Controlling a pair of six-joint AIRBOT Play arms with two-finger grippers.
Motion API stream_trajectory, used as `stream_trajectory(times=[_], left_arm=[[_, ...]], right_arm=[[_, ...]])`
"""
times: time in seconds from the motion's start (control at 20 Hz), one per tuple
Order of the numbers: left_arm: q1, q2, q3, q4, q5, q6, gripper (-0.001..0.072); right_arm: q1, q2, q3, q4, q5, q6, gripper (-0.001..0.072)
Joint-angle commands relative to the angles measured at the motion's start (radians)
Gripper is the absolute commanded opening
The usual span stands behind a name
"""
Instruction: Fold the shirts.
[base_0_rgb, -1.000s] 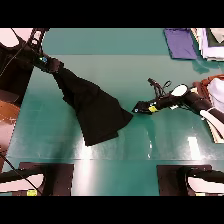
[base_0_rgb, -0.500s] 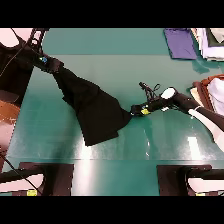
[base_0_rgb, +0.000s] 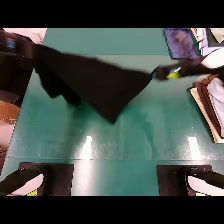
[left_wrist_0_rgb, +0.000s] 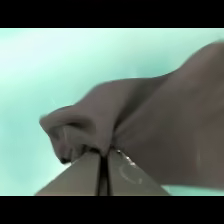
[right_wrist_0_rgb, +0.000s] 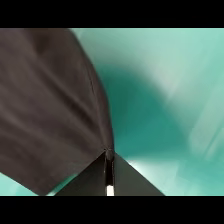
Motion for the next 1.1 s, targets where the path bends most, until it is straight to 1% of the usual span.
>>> stream_trajectory(times=[0.0, 0.1, 0.25, 0.35, 0.45, 0.55, 0.6, 0.7, 0.85, 0.9, 0.95, 1.05], left_arm=[[0.0, 0.185, 0.0, -0.043, 0.035, -0.002, 0.0031], [0.0, 0.264, 0.0, -0.093, 0.035, 0.009, 0.0031], [0.0, 0.342, 0.029, -0.175, 0.019, 0.06, 0.0031], [0.0, 0.344, 0.113, -0.254, -0.04, 0.059, 0.003], [0.0, 0.341, 0.138, -0.352, -0.061, 0.067, 0.003], [0.0, 0.314, 0.107, -0.366, -0.113, 0.09, 0.003], [0.0, 0.29, 0.07, -0.366, -0.143, 0.092, 0.003], [0.0, 0.231, -0.056, -0.368, -0.179, 0.092, 0.0031], [0.0, 0.108, -0.323, -0.394, -0.167, 0.093, 0.0031], [0.0, 0.062, -0.406, -0.396, -0.145, 0.094, 0.0031], [0.0, 0.01, -0.49, -0.396, -0.093, 0.108, 0.0032], [0.0, -0.093, -0.609, -0.396, 0.068, 0.177, 0.0031]], right_arm=[[-0.1, 0.143, 0.206, -0.089, 0.041, 0.03, 0.0018], [-0.138, 0.2, 0.282, -0.089, 0.059, 0.03, 0.0018], [-0.185, 0.243, 0.39, -0.09, 0.132, 0.03, 0.0018], [-0.217, 0.24, 0.461, -0.09, 0.192, 0.03, 0.0018], [-0.232, 0.215, 0.518, -0.09, 0.248, 0.03, 0.0018], [-0.231, 0.16, 0.554, -0.088, 0.305, 0.053, 0.0018], [-0.227, 0.121, 0.565, -0.088, 0.346, 0.076, 0.0018], [-0.203, 0.033, 0.568, -0.089, 0.432, 0.09, 0.0018], [-0.16, -0.139, 0.567, -0.09, 0.555, 0.092, 0.0018], [-0.145, -0.196, 0.567, -0.09, 0.582, 0.092, 0.0018], [-0.131, -0.257, 0.567, -0.09, 0.592, 0.092, 0.0018], [-0.108, -0.364, 0.567, -0.09, 0.573, 0.092, 0.0018]])
